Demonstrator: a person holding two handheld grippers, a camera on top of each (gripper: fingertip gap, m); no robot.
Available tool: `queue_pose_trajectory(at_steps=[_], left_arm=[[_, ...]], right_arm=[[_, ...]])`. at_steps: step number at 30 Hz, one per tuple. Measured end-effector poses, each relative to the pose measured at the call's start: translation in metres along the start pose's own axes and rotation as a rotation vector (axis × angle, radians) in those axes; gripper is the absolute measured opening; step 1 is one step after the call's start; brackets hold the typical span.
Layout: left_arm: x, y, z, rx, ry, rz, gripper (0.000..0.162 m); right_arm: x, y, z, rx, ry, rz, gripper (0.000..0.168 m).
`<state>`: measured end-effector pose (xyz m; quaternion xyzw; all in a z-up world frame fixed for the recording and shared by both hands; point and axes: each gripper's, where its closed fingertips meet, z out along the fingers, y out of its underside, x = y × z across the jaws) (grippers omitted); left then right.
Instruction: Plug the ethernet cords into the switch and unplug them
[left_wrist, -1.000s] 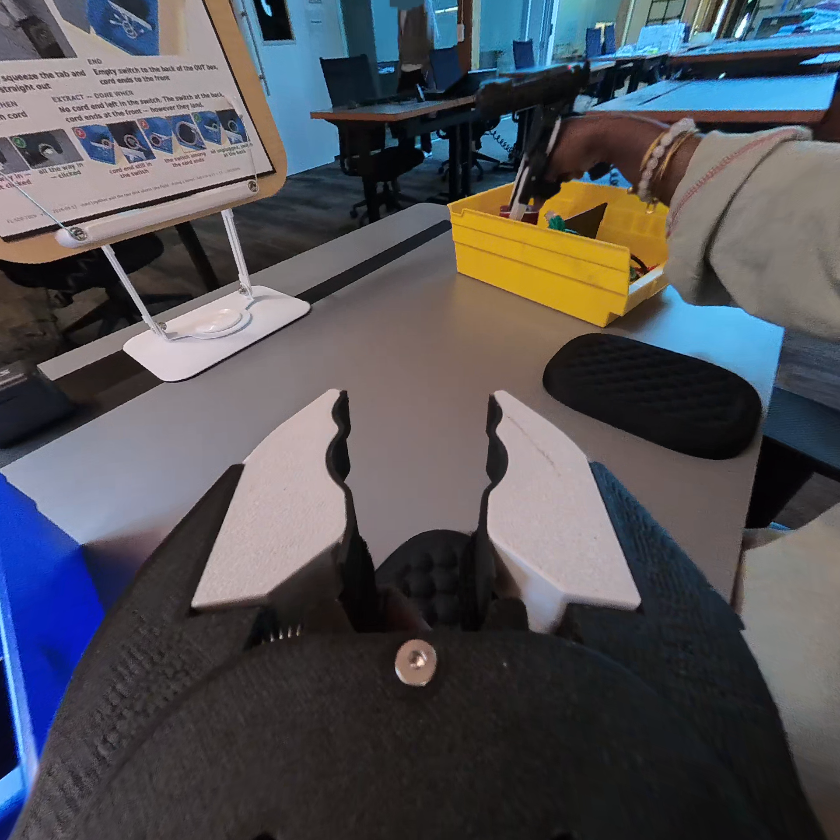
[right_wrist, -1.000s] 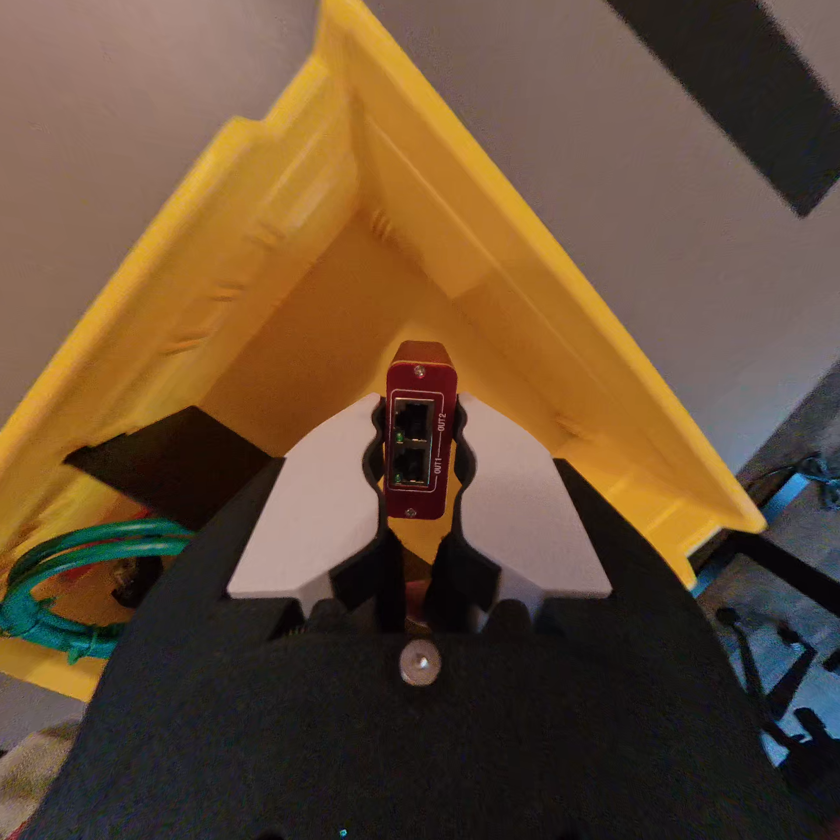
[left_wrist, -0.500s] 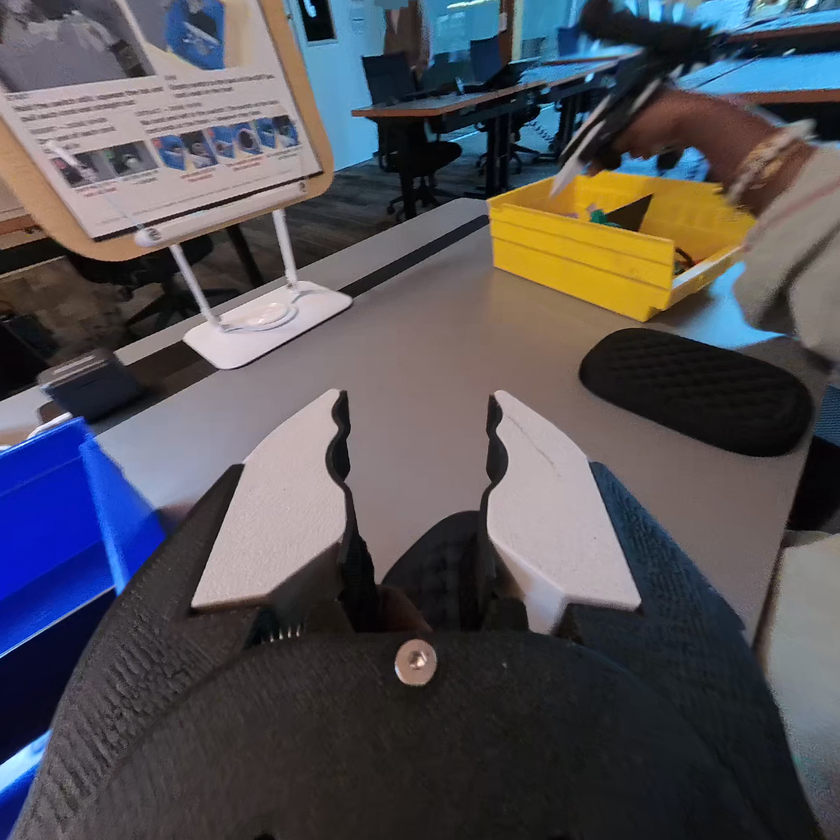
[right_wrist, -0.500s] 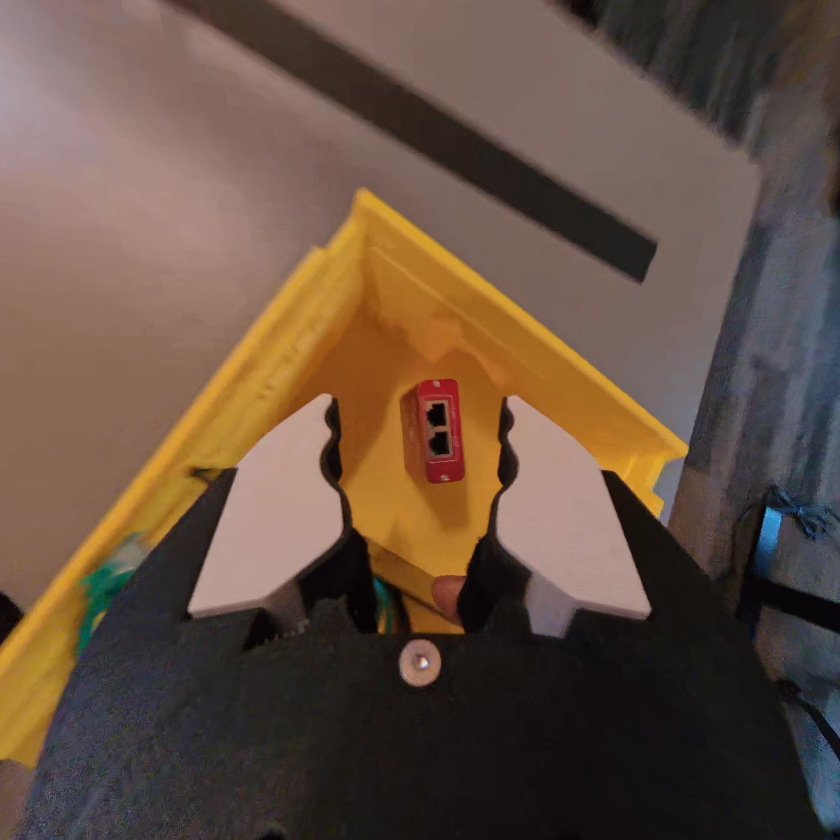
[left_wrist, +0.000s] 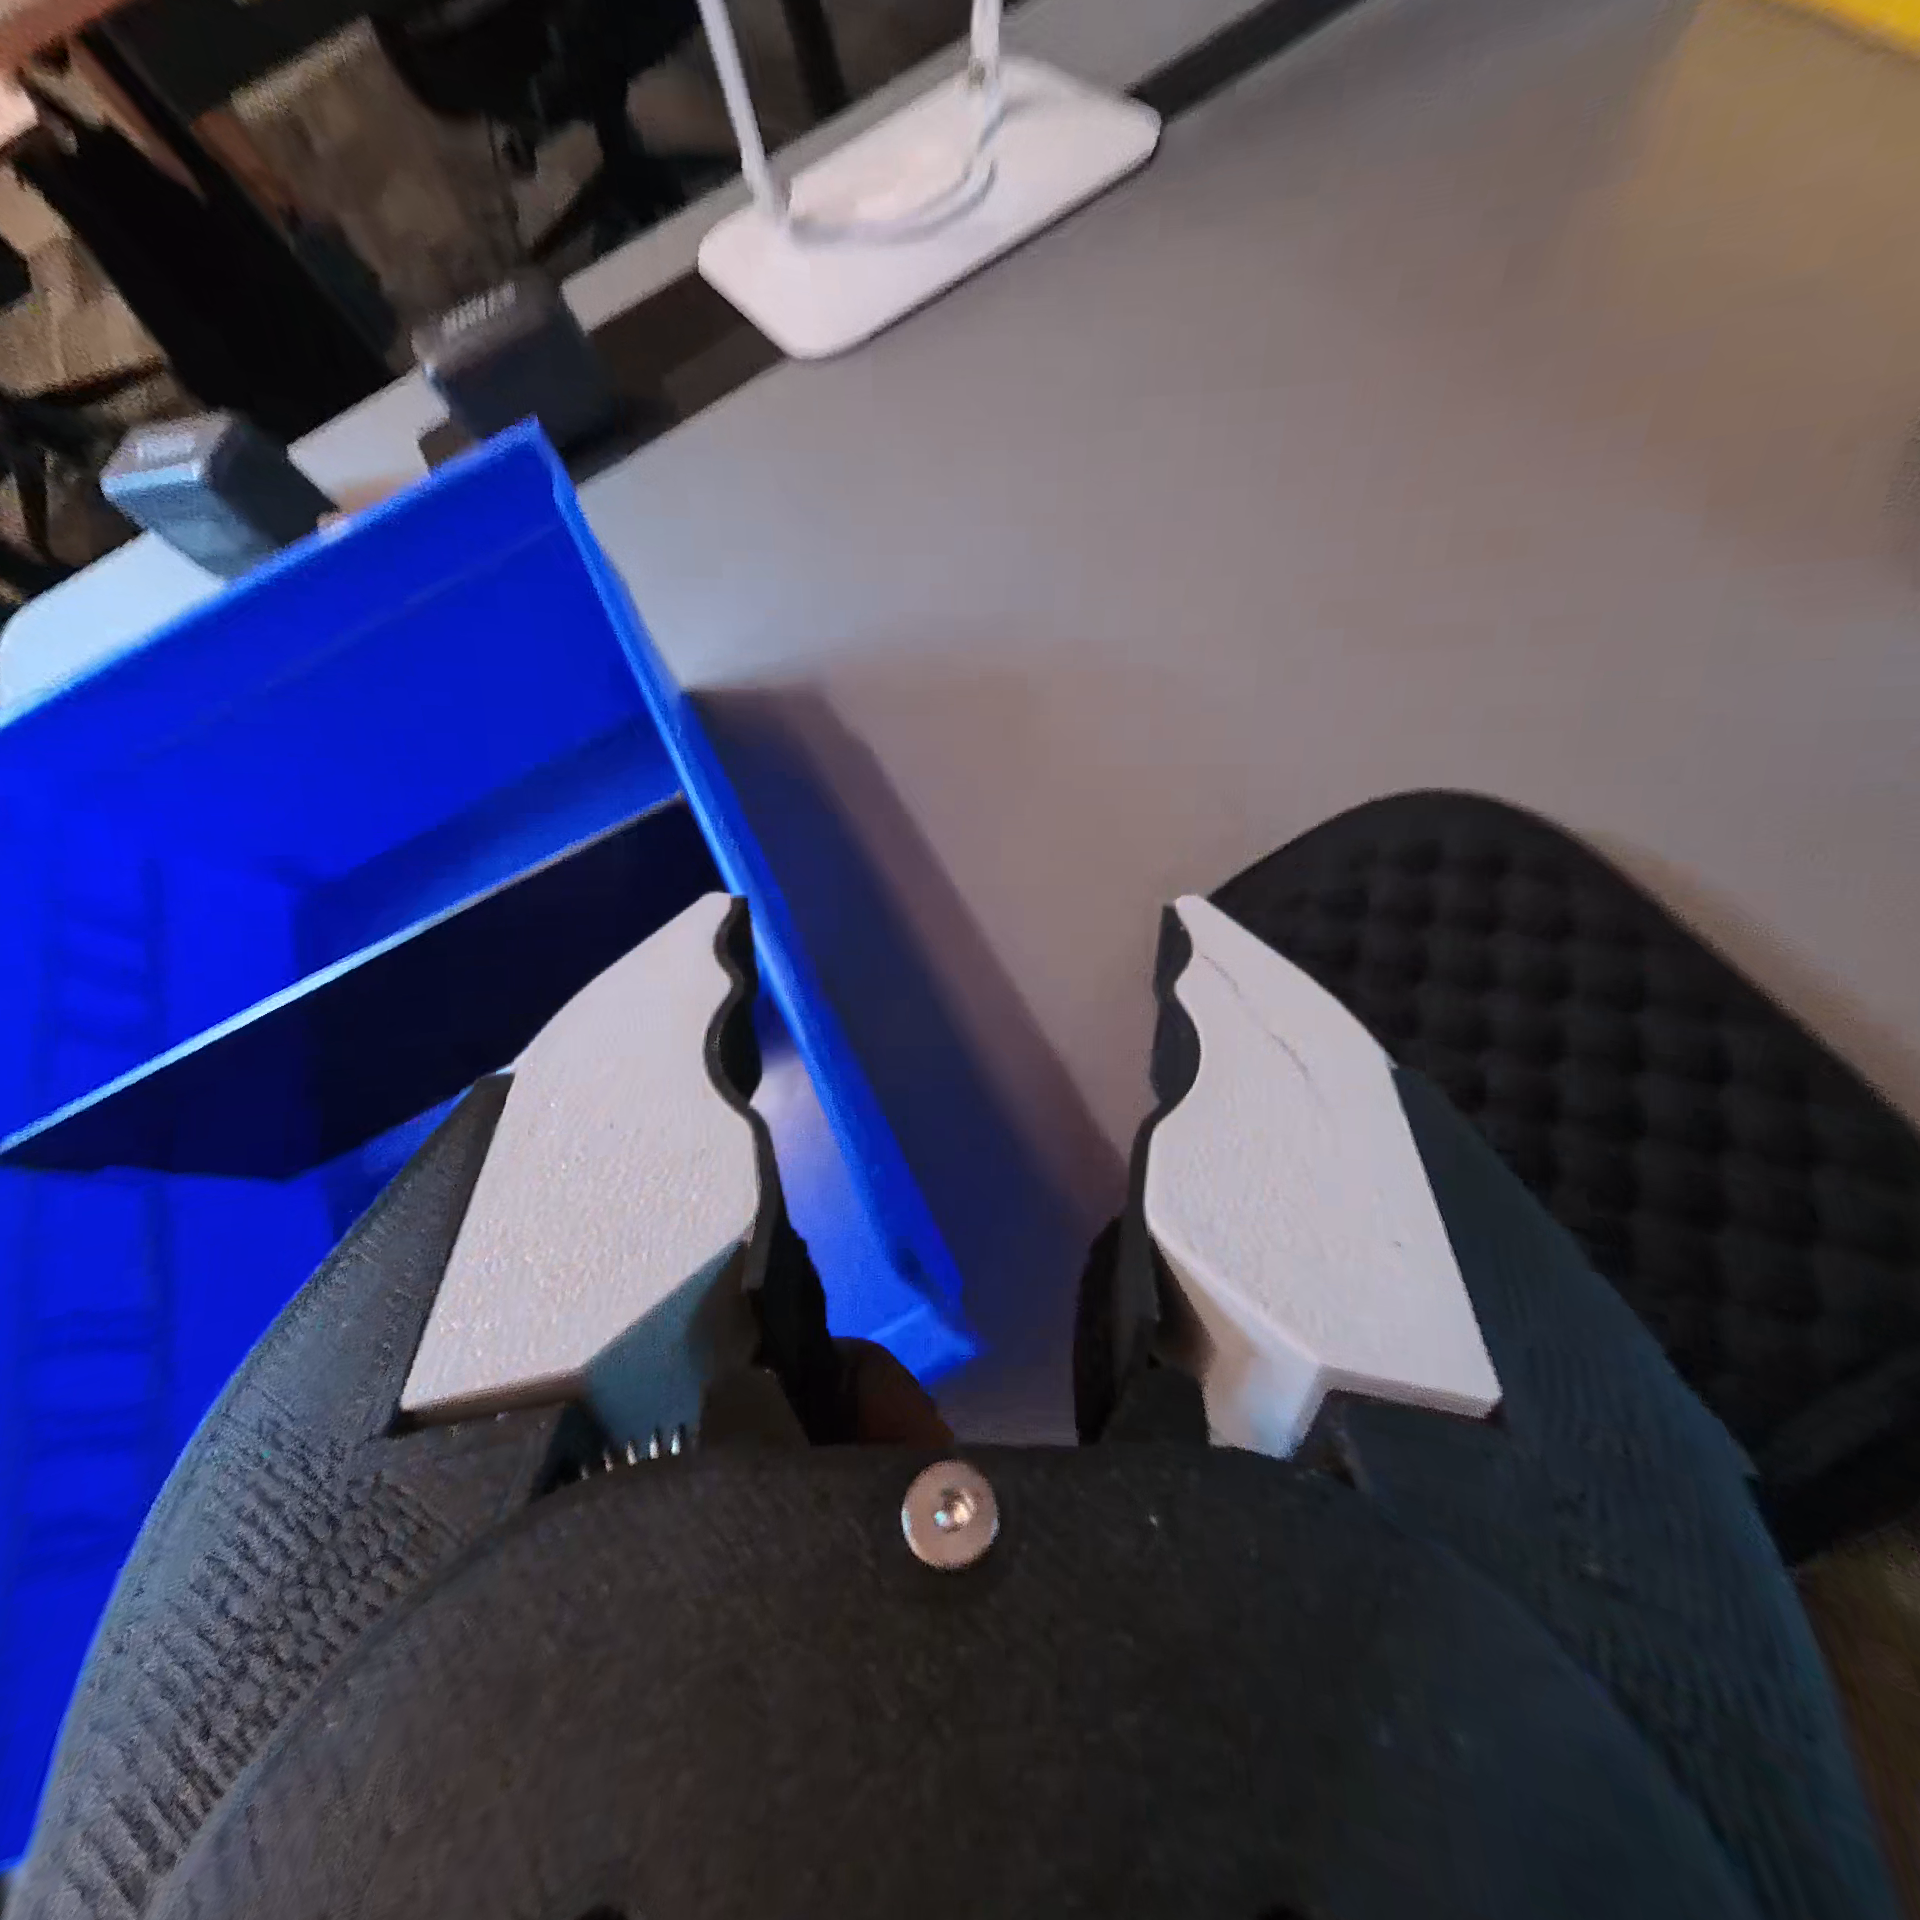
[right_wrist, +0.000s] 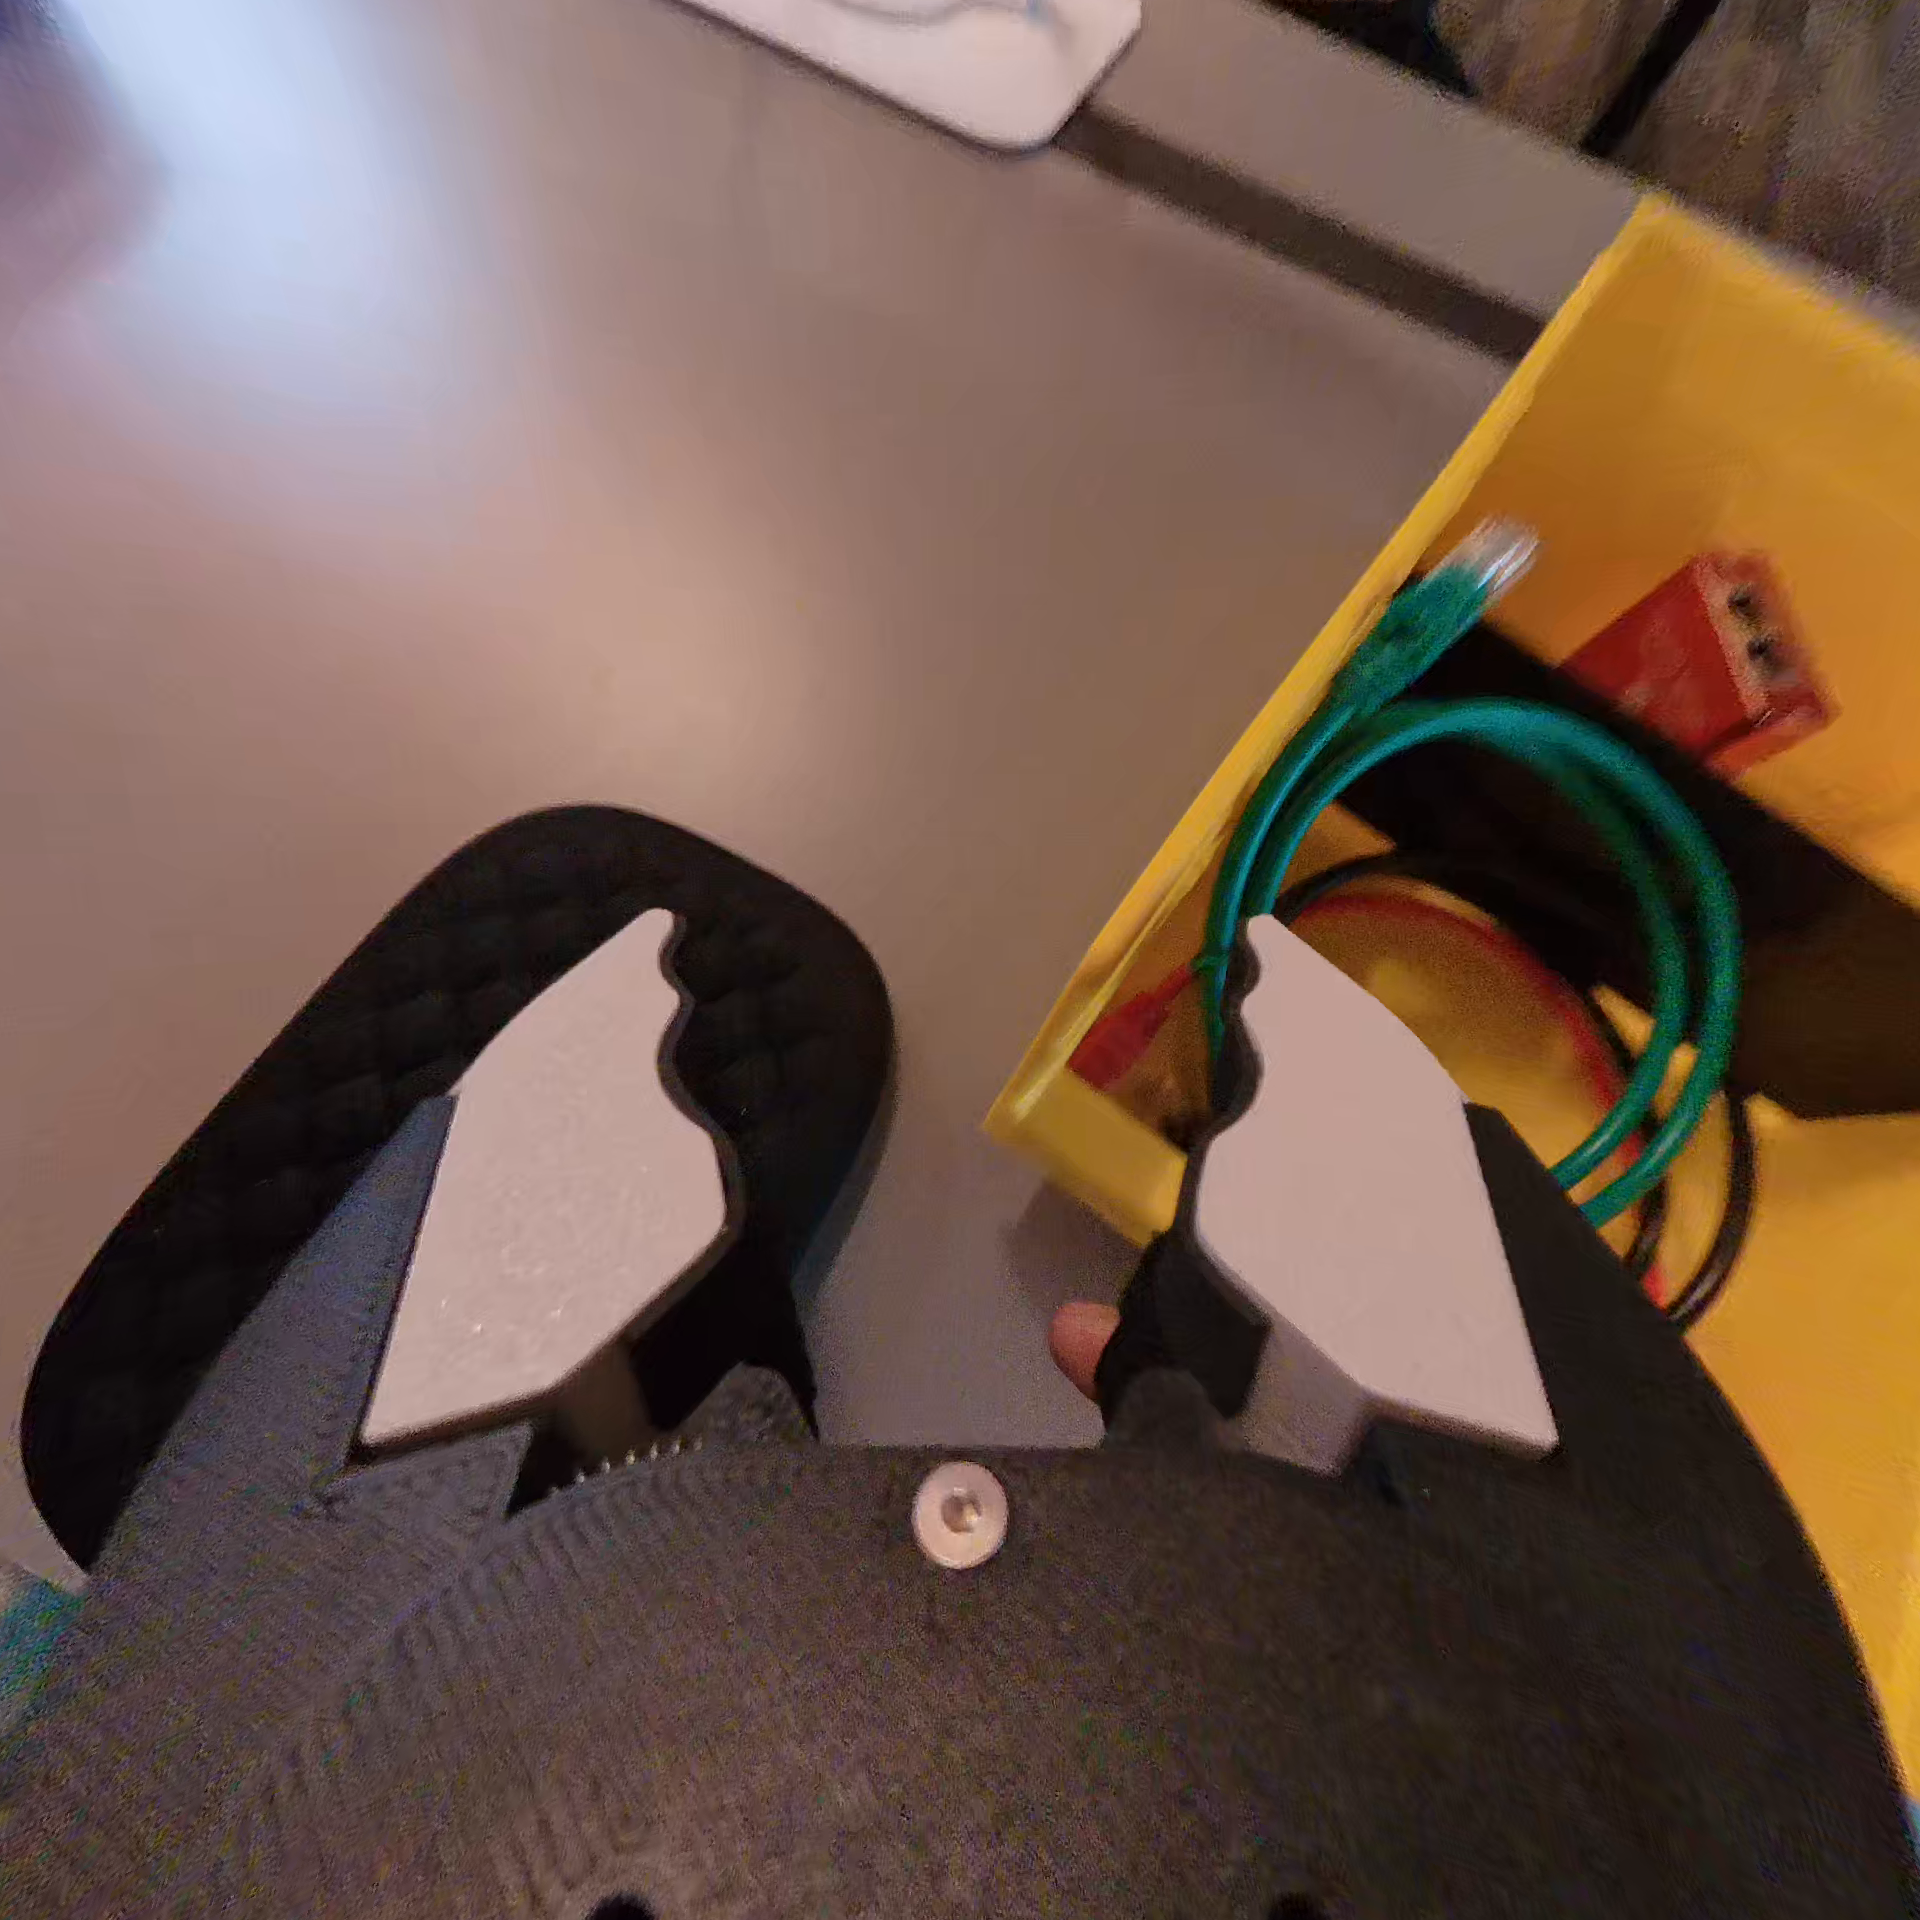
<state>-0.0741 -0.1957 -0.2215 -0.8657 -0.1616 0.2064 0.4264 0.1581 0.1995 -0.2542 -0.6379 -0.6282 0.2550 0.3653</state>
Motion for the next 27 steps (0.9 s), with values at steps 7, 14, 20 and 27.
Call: queue_pose_trajectory(at_steps=[7, 14, 20, 27], left_arm=[[-0.011, 0.059, 0.008, -0.227, -0.047, -0.006, 0.059], [-0.022, 0.061, 0.031, -0.167, -0.139, -0.087, 0.022], [-0.022, 0.049, 0.046, -0.129, -0.178, -0.166, 0.022], [-0.013, 0.038, 0.057, -0.068, -0.121, -0.244, 0.031]], right_arm=[[0.006, 0.019, 0.025, -0.06, 0.116, 0.008, 0.076], [0.019, 0.012, 0.034, -0.011, 0.153, 0.004, 0.024], [0.005, -0.007, 0.057, -0.06, 0.14, -0.073, 0.027], [-0.051, -0.043, 0.092, -0.05, 0.011, -0.15, 0.03]])
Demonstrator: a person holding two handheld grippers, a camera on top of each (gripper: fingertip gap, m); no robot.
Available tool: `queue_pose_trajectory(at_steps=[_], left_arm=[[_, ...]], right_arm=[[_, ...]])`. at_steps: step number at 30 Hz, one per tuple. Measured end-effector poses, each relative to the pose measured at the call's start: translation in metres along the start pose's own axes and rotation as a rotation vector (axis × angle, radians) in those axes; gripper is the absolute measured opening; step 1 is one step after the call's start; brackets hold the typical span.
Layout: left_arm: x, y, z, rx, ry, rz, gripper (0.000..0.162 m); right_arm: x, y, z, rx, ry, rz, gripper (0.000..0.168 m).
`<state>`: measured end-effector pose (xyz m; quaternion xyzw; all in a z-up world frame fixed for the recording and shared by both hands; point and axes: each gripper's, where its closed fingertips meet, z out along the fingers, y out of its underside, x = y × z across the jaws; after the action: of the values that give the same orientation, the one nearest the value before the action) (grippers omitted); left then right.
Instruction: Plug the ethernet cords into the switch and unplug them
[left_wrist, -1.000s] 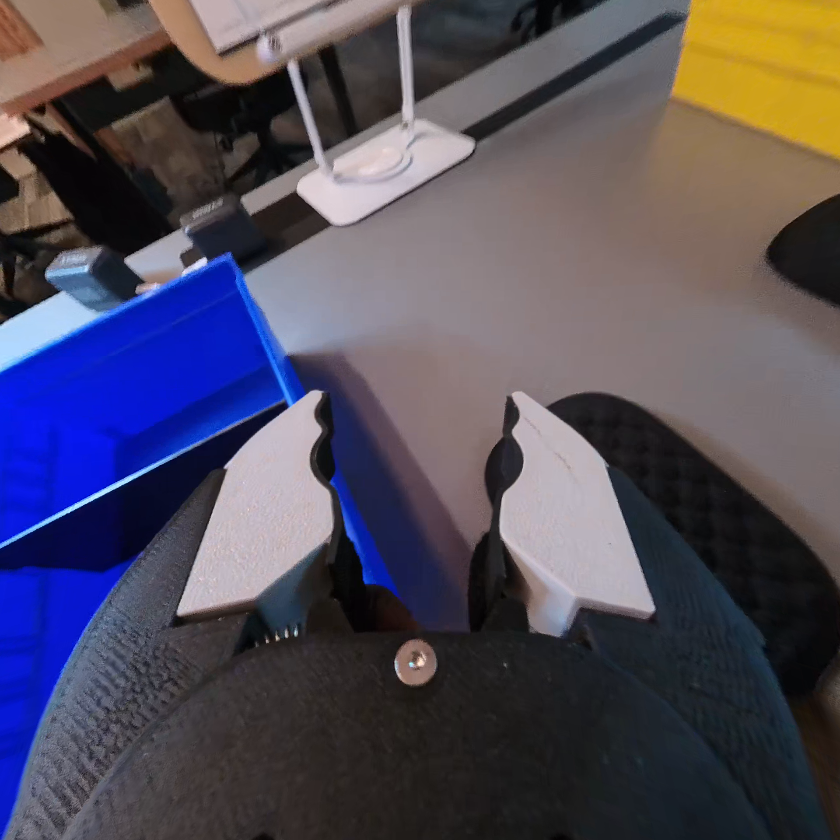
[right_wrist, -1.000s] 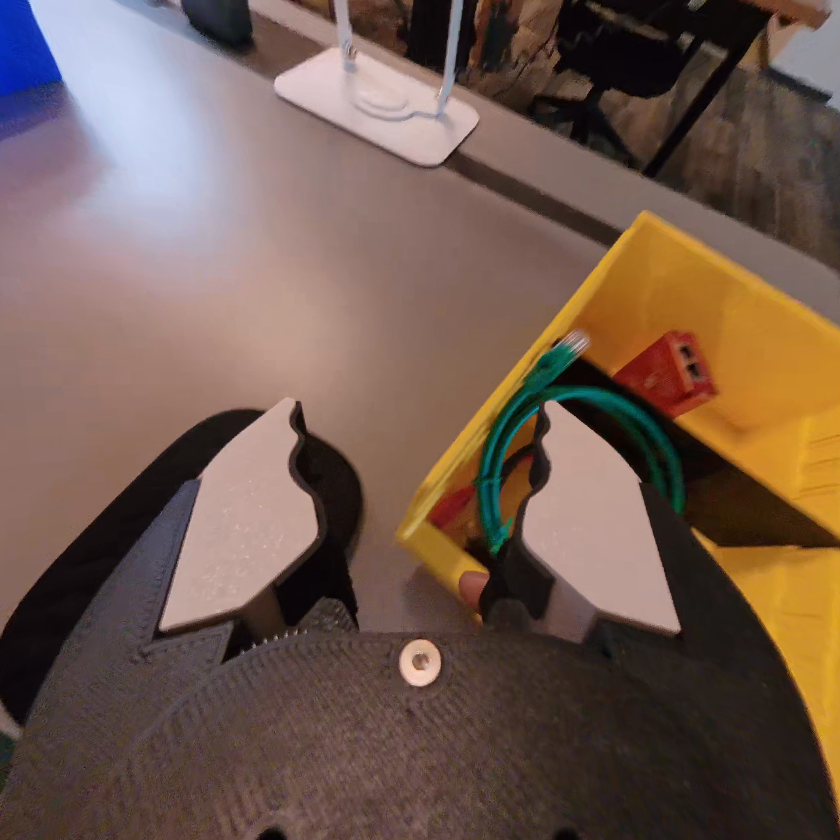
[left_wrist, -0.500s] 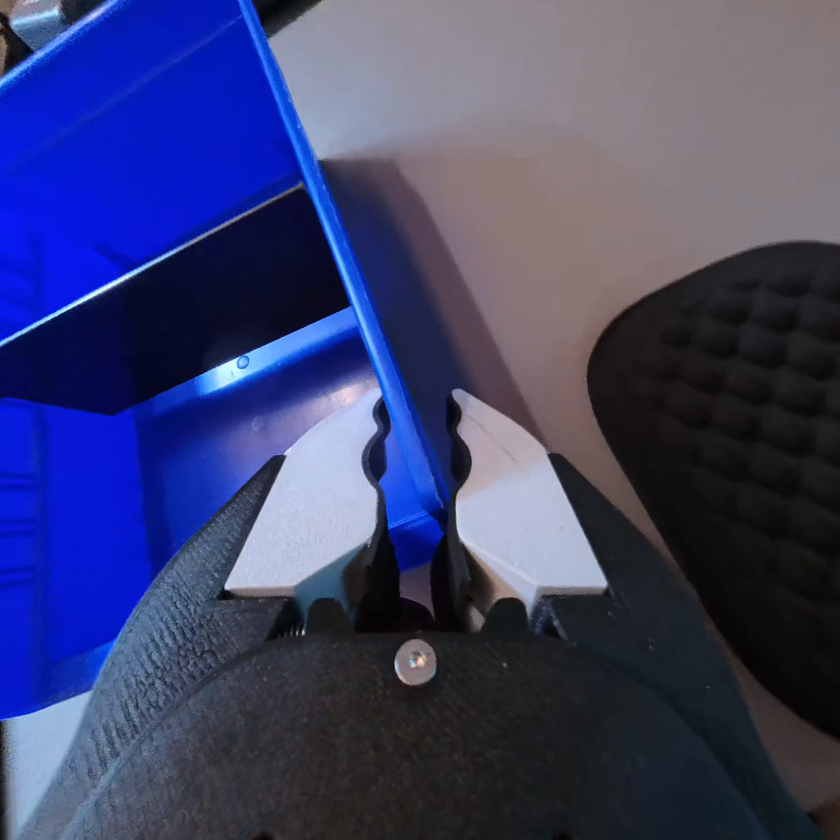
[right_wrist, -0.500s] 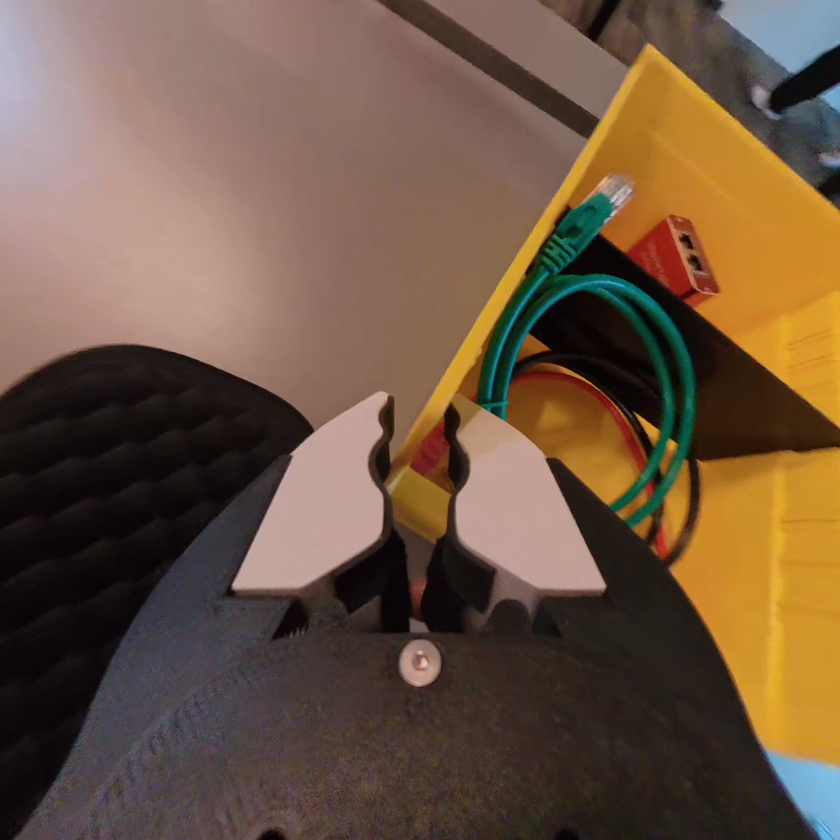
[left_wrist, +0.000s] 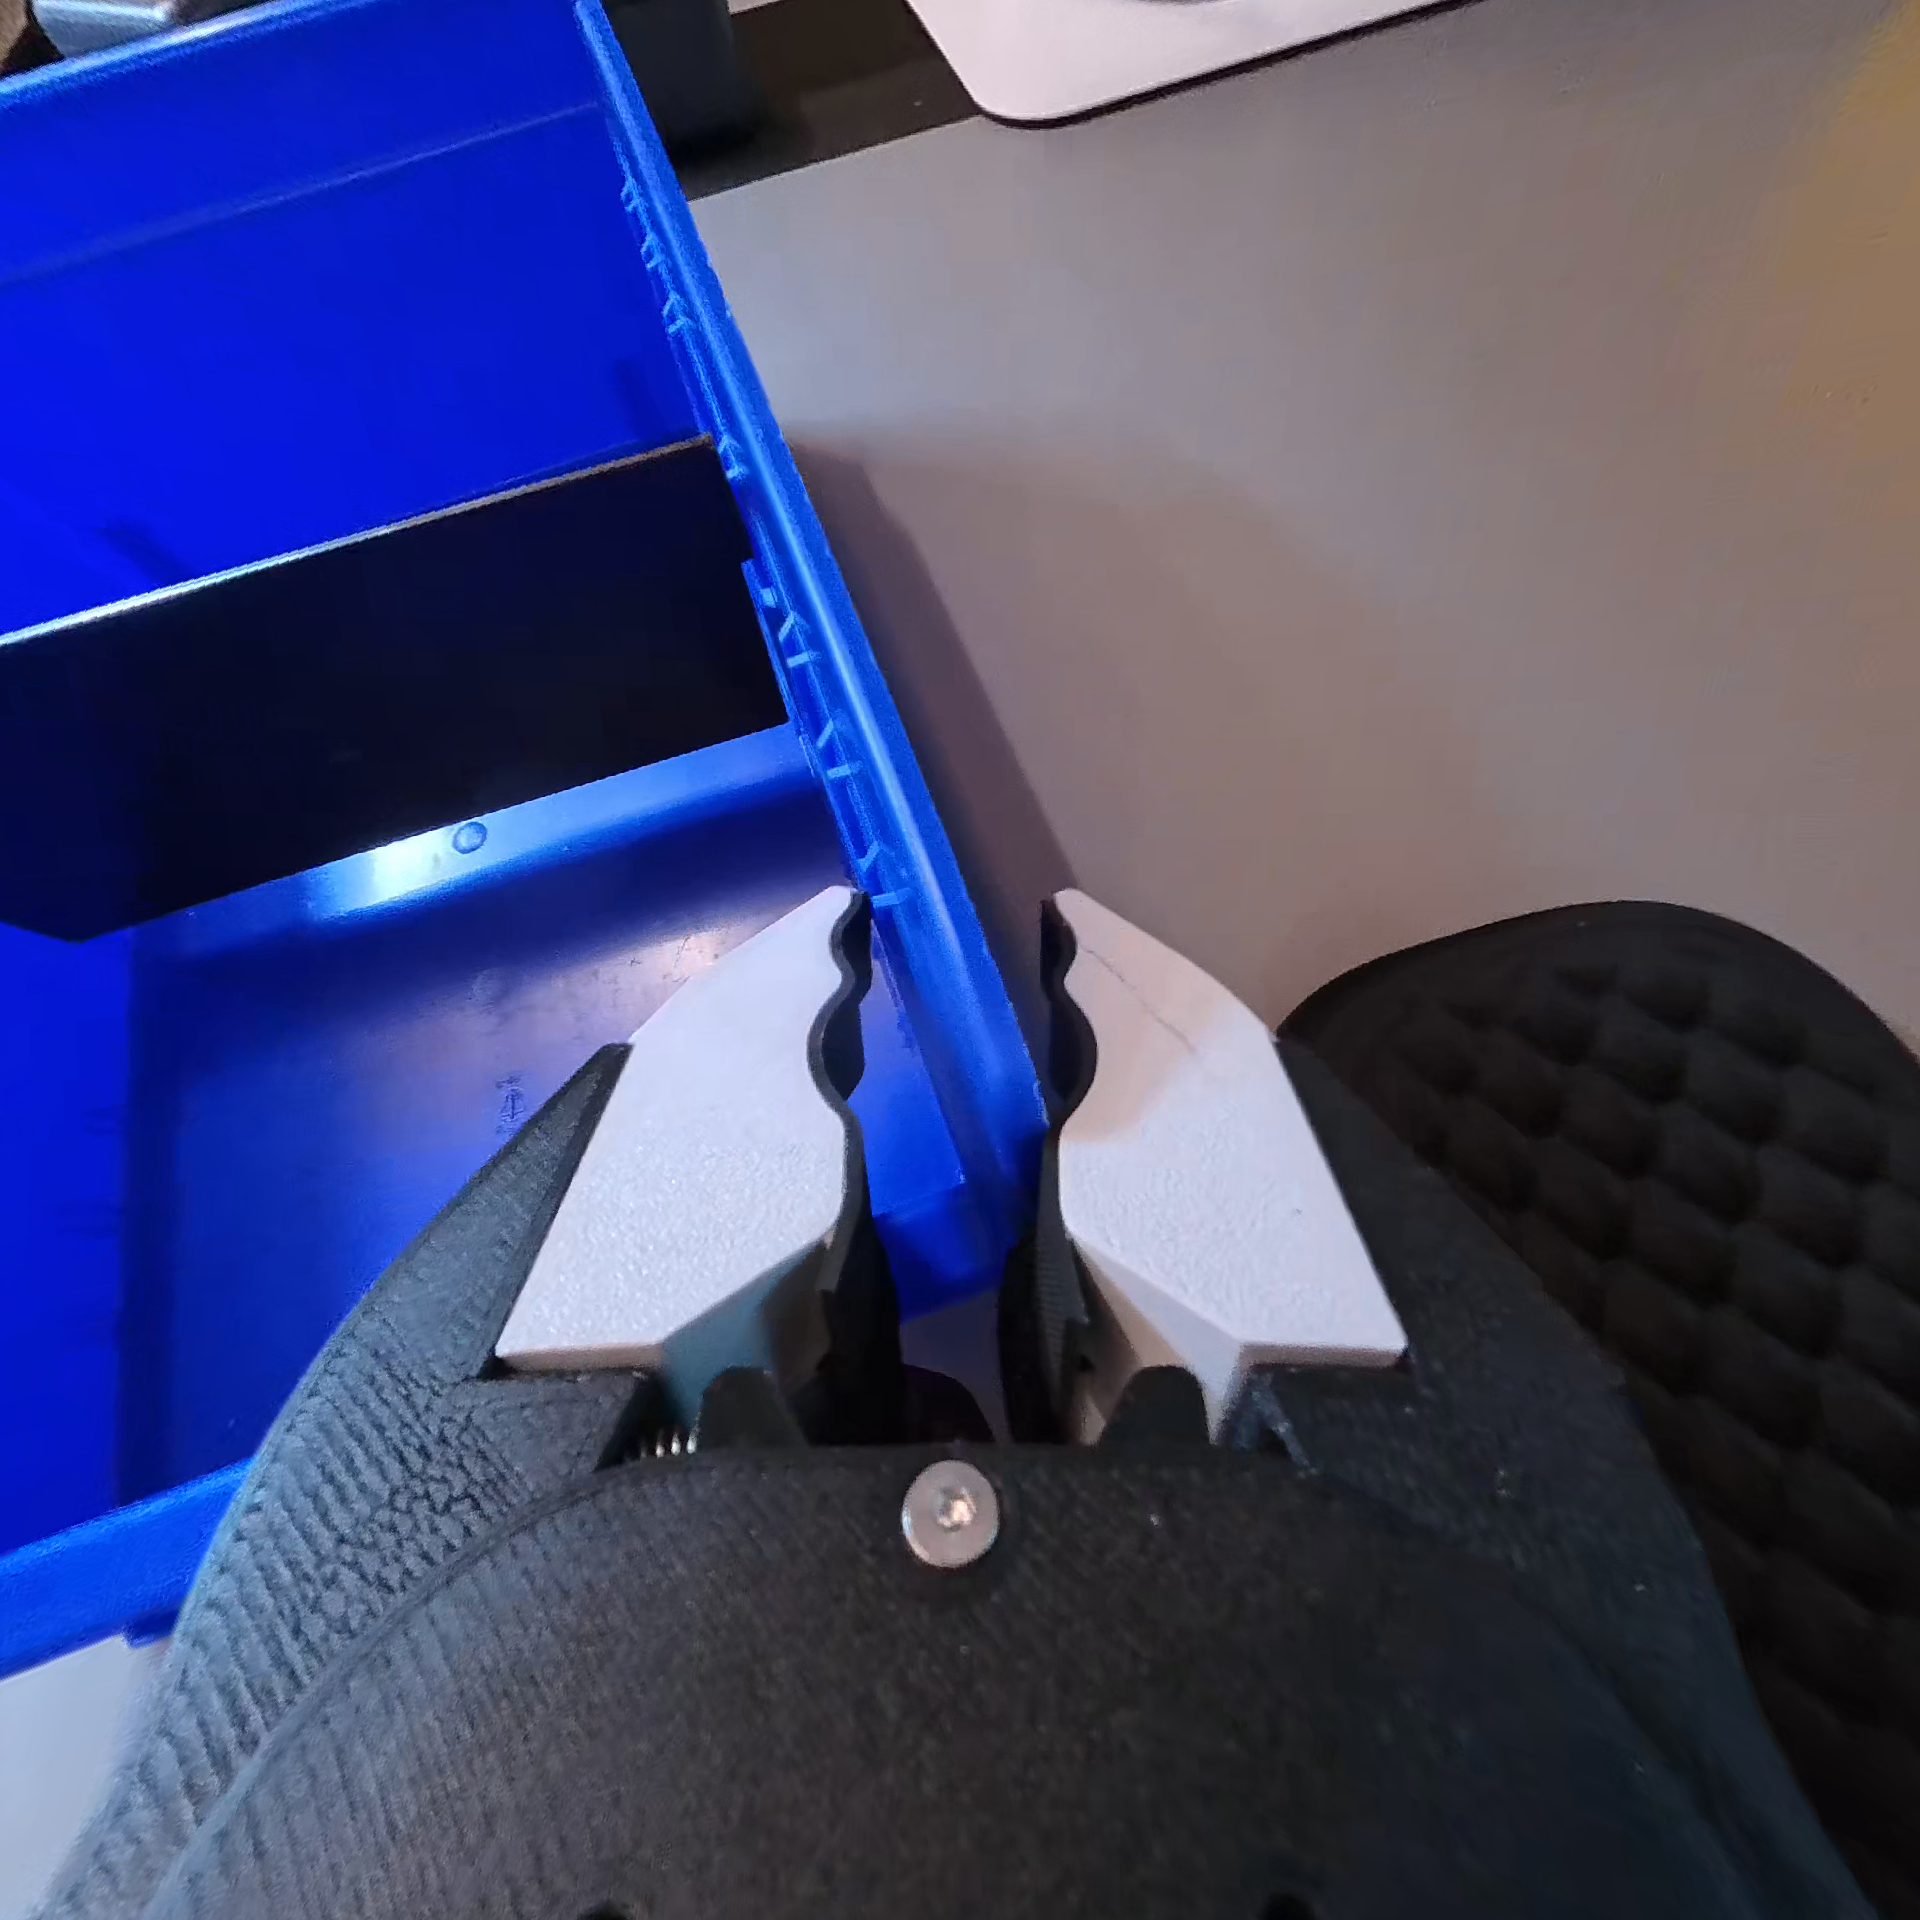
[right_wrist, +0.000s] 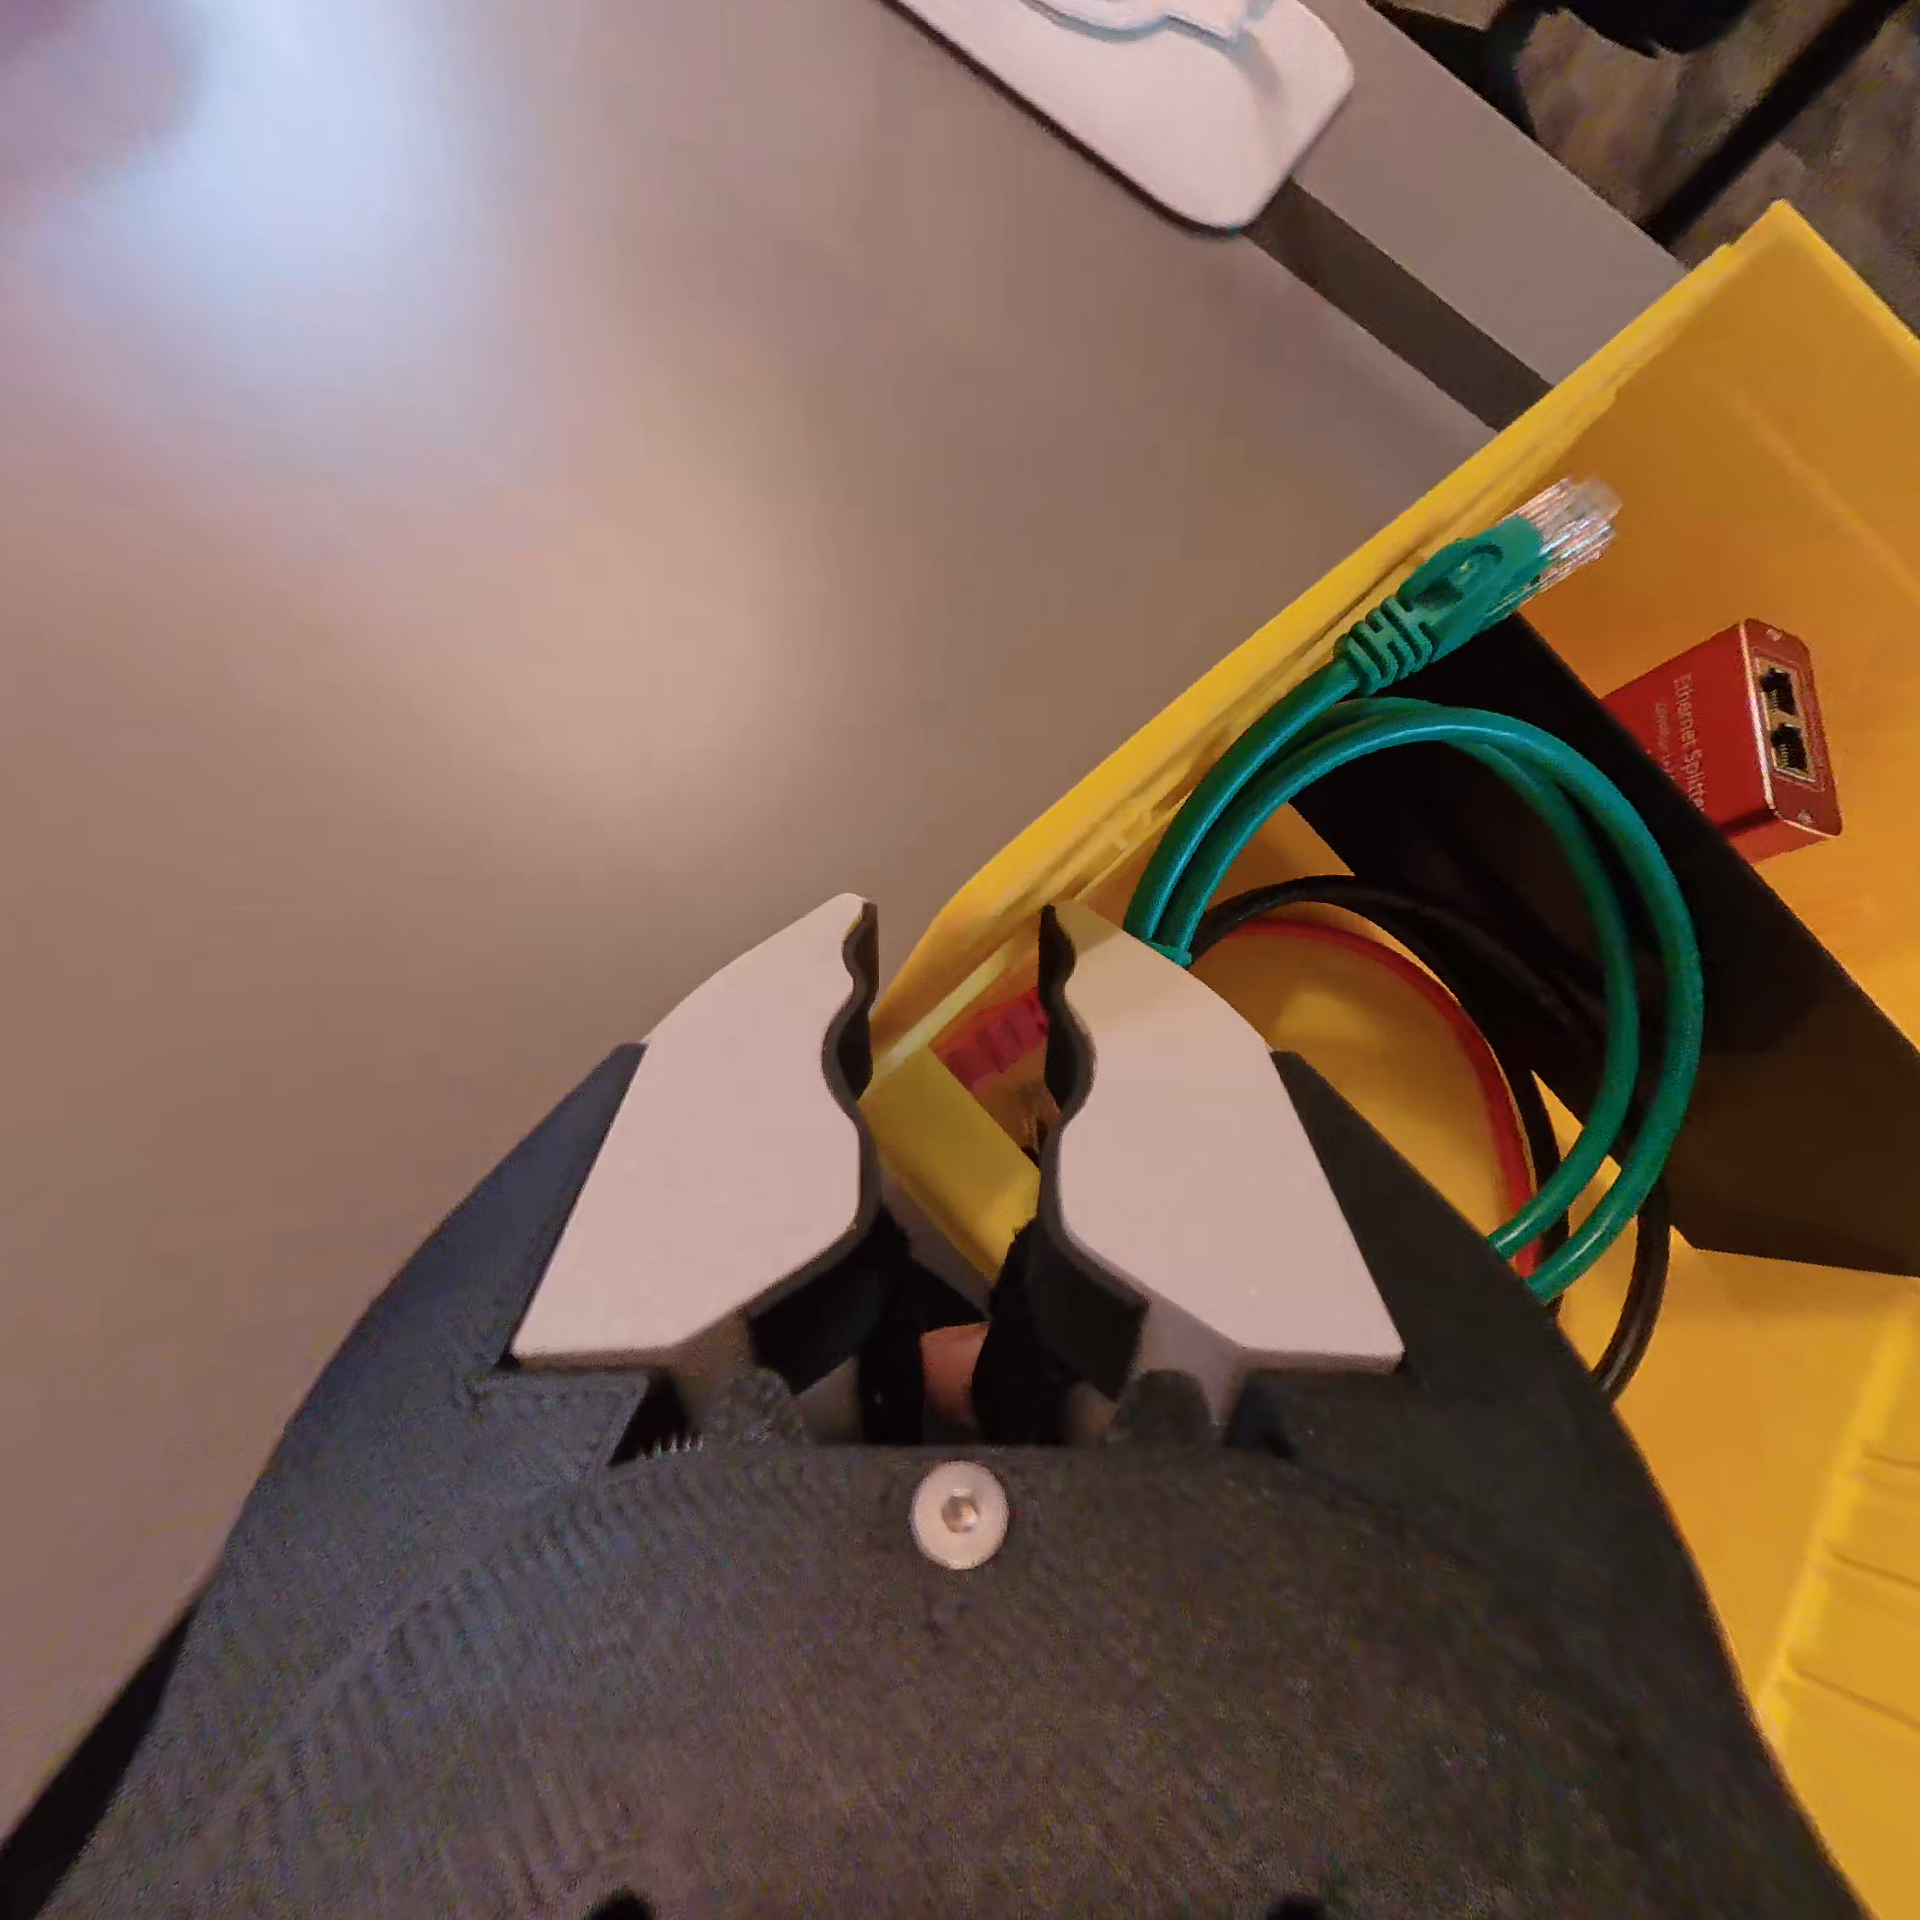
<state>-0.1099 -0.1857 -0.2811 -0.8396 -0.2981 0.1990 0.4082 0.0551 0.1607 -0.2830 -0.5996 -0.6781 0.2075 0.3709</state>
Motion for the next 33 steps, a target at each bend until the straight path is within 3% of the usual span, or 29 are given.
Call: queue_pose_trajectory(at_steps=[18, 33], left_arm=[[0.011, -0.011, 0.009, 0.064, 0.059, -0.11, 0.039], [0.023, -0.027, 0.013, 0.153, 0.115, -0.185, 0.047]], right_arm=[[-0.177, -0.107, 0.047, 0.172, -0.334, -0.235, 0.032], [-0.259, -0.154, 0.064, 0.307, -0.506, -0.318, 0.033]])
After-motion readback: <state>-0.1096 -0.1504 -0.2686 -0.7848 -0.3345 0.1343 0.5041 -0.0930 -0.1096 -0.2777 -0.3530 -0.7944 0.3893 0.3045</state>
